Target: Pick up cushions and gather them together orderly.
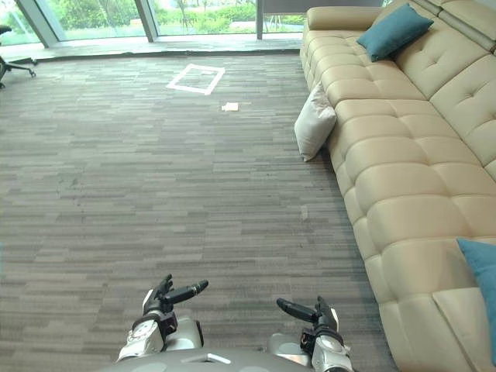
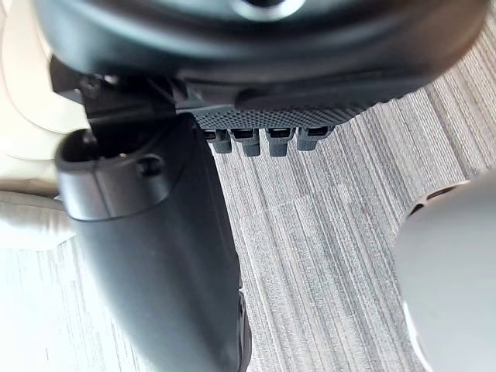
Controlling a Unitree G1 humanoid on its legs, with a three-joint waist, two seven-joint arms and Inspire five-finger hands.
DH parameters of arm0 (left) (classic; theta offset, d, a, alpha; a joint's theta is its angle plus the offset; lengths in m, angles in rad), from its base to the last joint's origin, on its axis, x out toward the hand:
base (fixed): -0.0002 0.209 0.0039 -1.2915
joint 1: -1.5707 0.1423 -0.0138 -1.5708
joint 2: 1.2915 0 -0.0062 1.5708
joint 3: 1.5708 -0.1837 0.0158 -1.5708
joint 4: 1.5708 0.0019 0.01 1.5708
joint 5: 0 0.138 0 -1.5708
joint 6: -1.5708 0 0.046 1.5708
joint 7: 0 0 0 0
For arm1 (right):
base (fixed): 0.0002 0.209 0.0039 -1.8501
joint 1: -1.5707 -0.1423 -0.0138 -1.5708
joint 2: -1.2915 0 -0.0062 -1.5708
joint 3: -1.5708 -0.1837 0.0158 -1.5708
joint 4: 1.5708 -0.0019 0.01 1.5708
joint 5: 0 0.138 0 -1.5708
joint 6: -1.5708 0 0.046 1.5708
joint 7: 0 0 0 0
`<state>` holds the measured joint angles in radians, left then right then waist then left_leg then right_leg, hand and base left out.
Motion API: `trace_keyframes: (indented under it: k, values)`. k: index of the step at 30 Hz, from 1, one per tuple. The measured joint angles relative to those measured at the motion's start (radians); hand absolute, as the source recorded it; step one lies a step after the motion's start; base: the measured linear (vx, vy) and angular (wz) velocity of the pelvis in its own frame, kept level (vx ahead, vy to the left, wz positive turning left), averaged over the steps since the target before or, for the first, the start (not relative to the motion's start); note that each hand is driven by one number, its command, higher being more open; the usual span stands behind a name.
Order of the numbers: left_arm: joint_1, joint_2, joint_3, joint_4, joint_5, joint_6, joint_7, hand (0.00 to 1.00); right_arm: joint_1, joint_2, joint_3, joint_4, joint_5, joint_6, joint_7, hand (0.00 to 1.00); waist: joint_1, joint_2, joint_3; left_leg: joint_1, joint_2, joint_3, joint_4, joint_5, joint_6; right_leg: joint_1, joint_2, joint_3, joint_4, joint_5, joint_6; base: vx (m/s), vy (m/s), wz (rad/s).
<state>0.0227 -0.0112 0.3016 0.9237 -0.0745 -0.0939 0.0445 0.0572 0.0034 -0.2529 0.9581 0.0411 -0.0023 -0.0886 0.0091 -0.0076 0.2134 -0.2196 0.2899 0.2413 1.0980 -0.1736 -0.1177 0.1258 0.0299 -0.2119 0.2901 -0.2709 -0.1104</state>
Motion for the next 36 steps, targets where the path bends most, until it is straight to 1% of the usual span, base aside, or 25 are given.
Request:
trace_keyframes:
  k: [2,3,4,5,6,7,8,9,10,11,13,14,15,18,20,21,22,23,24,25,28,30,32,34,36]
  values:
    - [-0.004,-0.008,0.012,-0.003,-0.004,-0.009,0.0,1.0,0.003,0.003,-0.009,-0.003,0.001,0.001,-0.002,1.0,0.006,0.001,-0.002,-0.052,-0.033,0.1,-0.218,-0.006,0.06,0.038,-0.025,0.021,0.006,-0.021,0.045,0.49,0.081,-0.53]
    - [-0.008,-0.017,0.018,-0.007,-0.005,-0.016,0.0,1.0,0.012,0.003,-0.007,-0.003,0.015,0.014,-0.008,1.0,0.005,-0.002,0.004,-0.072,-0.063,0.128,-0.313,0.007,0.126,0.084,-0.043,0.026,0.003,-0.046,0.068,0.61,0.221,-0.38]
    - [-0.01,-0.019,0.033,-0.04,-0.004,-0.016,-0.001,1.0,0.01,0.011,0.015,-0.008,0.018,0.022,-0.008,1.0,0.03,-0.025,0.005,-0.138,-0.103,0.126,-0.43,0.0,0.131,0.188,-0.065,0.066,-0.076,-0.09,0.057,0.82,0.354,-0.59]
    - [-0.006,-0.017,0.029,-0.04,-0.004,-0.016,0.004,1.0,0.004,0.017,0.008,-0.016,0.018,0.012,-0.009,1.0,0.039,-0.026,-0.002,-0.165,-0.109,0.086,-0.655,0.046,0.028,0.216,-0.069,0.09,-0.117,-0.118,0.06,0.89,0.422,-1.02]
    - [0.002,0.018,0.027,-0.026,-0.004,-0.014,0.008,1.0,-0.019,0.03,0.0,0.019,0.017,-0.008,-0.005,1.0,0.047,-0.027,0.0,-0.2,-0.096,0.048,-0.677,0.103,-0.001,0.246,-0.074,0.137,-0.132,-0.16,0.033,0.83,0.404,-0.92]
    - [0.008,0.043,0.031,-0.002,-0.02,-0.005,0.004,1.0,-0.025,0.048,0.0,0.042,0.017,-0.003,-0.006,1.0,0.052,-0.045,-0.014,-0.208,-0.119,0.062,-0.644,0.127,0.037,0.254,-0.102,0.161,-0.118,-0.188,0.003,0.65,0.288,-0.74]
    - [0.004,0.063,0.034,0.002,-0.023,0.0,0.024,1.0,-0.018,0.059,0.007,0.046,0.017,0.002,-0.008,1.0,0.048,-0.078,-0.033,-0.221,-0.132,0.075,-0.602,0.146,0.097,0.234,-0.135,0.206,-0.077,-0.152,0.046,0.65,0.301,-0.35]
    - [0.004,0.063,0.033,0.002,-0.023,0.0,0.027,1.0,-0.013,0.061,0.008,0.042,0.017,0.002,-0.008,1.0,0.048,-0.079,-0.033,-0.222,-0.138,0.078,-0.586,0.144,0.128,0.226,-0.142,0.224,-0.054,-0.134,0.069,0.67,0.325,-0.08]
    - [0.0,0.062,0.027,0.005,-0.029,0.001,0.029,1.0,0.002,0.061,0.015,0.041,0.017,0.002,-0.004,1.0,0.046,-0.092,-0.032,-0.215,-0.167,0.085,-0.536,0.087,0.166,0.211,-0.173,0.242,0.03,-0.087,0.12,0.68,0.35,0.11]
    - [-0.001,0.062,0.019,0.011,-0.029,0.001,0.03,1.0,0.005,0.06,0.006,0.04,0.017,0.006,-0.003,1.0,0.045,-0.095,-0.033,-0.192,-0.188,0.091,-0.51,0.036,0.181,0.17,-0.193,0.251,0.162,-0.039,0.158,0.8,0.384,0.14]
    - [-0.006,0.064,0.008,0.041,-0.027,0.01,0.035,1.0,0.002,0.052,0.0,0.036,0.017,0.002,-0.004,1.0,0.037,-0.099,-0.03,-0.106,-0.222,0.101,-0.517,-0.039,0.187,0.037,-0.213,0.286,0.503,0.107,0.309,0.7,0.303,-0.01]
    - [-0.01,0.067,-0.015,0.046,-0.025,0.02,0.038,1.0,-0.003,0.04,0.001,0.034,0.01,-0.011,0.001,1.0,0.034,-0.093,-0.016,-0.023,-0.24,0.102,-0.541,-0.08,0.19,-0.049,-0.216,0.263,0.706,0.111,0.308,0.47,0.168,-0.05]
    - [-0.006,0.063,-0.027,0.053,-0.022,0.024,0.038,1.0,0.001,0.025,0.0,0.027,0.0,-0.016,0.001,1.0,0.026,-0.083,-0.009,0.072,-0.254,0.1,-0.583,-0.105,0.185,-0.132,-0.218,0.213,0.841,0.077,0.245,0.56,0.162,-0.02]
    - [0.004,0.052,-0.07,0.068,-0.021,0.028,0.039,1.0,0.02,0.002,-0.001,-0.02,0.0,-0.023,-0.002,1.0,0.01,-0.041,-0.004,0.242,-0.256,0.089,-0.705,-0.128,0.17,-0.309,-0.185,0.102,0.867,0.025,0.17,0.49,0.073,0.11]
    - [-0.003,0.051,-0.094,0.083,-0.016,0.027,0.035,1.0,0.016,0.0,-0.009,-0.042,0.001,-0.029,-0.003,1.0,-0.014,-0.033,-0.008,0.315,-0.255,0.066,-0.764,-0.133,0.16,-0.406,-0.169,0.06,0.762,0.001,0.135,0.63,-0.048,0.47]
    - [-0.014,0.04,-0.099,0.091,-0.012,0.028,0.029,1.0,0.012,0.001,-0.017,-0.048,0.002,-0.032,-0.001,1.0,-0.022,-0.043,-0.007,0.408,-0.242,0.061,-0.82,-0.142,0.125,-0.487,-0.162,0.027,0.501,0.005,0.128,0.78,-0.176,0.43]
    - [-0.015,0.035,-0.099,0.091,-0.011,0.028,0.029,1.0,0.012,0.001,-0.02,-0.051,0.002,-0.032,-0.001,1.0,-0.022,-0.043,-0.007,0.432,-0.235,0.061,-0.833,-0.15,0.11,-0.498,-0.157,0.017,0.412,0.02,0.129,0.82,-0.206,0.6]
    - [-0.013,0.033,-0.102,0.091,-0.011,0.028,0.026,1.0,0.01,0.001,-0.023,-0.051,0.002,-0.031,-0.001,1.0,-0.023,-0.046,-0.008,0.494,-0.227,0.055,-0.863,-0.168,0.075,-0.509,-0.143,0.008,0.218,0.123,0.113,0.59,-0.178,0.35]
    - [-0.01,0.031,-0.102,0.093,-0.011,0.029,0.025,1.0,0.011,0.0,-0.023,-0.049,0.003,-0.028,0.0,1.0,-0.025,-0.047,-0.011,0.525,-0.225,0.048,-0.875,-0.174,0.061,-0.496,-0.141,0.003,0.2,0.23,0.093,0.79,-0.223,0.19]
    - [-0.012,0.025,-0.102,0.11,-0.01,0.03,0.023,1.0,0.0,-0.014,-0.02,-0.04,-0.001,-0.023,0.001,1.0,-0.018,-0.012,-0.018,0.562,-0.189,0.047,-0.893,-0.168,0.046,-0.49,-0.11,-0.023,0.238,0.236,0.027,0.95,-0.295,0.01]
    - [-0.017,-0.011,-0.097,0.113,0.007,0.031,0.013,1.0,-0.005,-0.012,-0.03,-0.045,0.002,-0.014,0.002,1.0,-0.03,0.004,-0.029,0.538,-0.157,0.005,-0.772,-0.04,0.005,-0.451,-0.113,-0.047,0.319,0.082,0.004,0.78,-0.293,0.15]
    - [-0.024,-0.023,-0.081,0.103,0.007,0.03,0.01,1.0,-0.004,-0.006,-0.014,-0.044,-0.003,-0.006,0.008,1.0,-0.029,0.024,-0.024,0.372,-0.085,-0.103,-0.338,0.048,-0.051,-0.338,-0.063,-0.054,0.242,0.048,0.0,0.51,-0.207,0.03]
    - [-0.023,-0.027,-0.064,0.082,0.007,0.029,0.008,1.0,-0.005,-0.01,0.005,-0.042,-0.002,-0.006,0.009,1.0,-0.022,0.035,-0.023,0.245,-0.041,-0.122,-0.048,0.052,-0.063,-0.236,-0.015,-0.036,0.173,0.038,-0.012,0.44,-0.126,-0.39]
    - [-0.02,-0.024,-0.041,0.05,0.006,0.027,0.008,1.0,0.001,-0.003,0.031,-0.034,0.0,-0.005,0.008,1.0,-0.013,0.01,-0.017,0.114,-0.011,-0.078,0.065,0.024,-0.018,-0.112,0.01,0.001,0.088,0.021,-0.015,0.56,-0.09,-0.52]
    - [-0.01,-0.023,-0.041,0.013,0.005,0.016,0.006,1.0,0.003,-0.005,0.039,-0.018,0.0,0.002,0.007,1.0,-0.009,0.001,-0.018,0.016,-0.002,-0.028,0.007,0.002,0.017,-0.048,0.014,0.035,0.043,-0.001,-0.014,0.42,-0.021,-0.46]
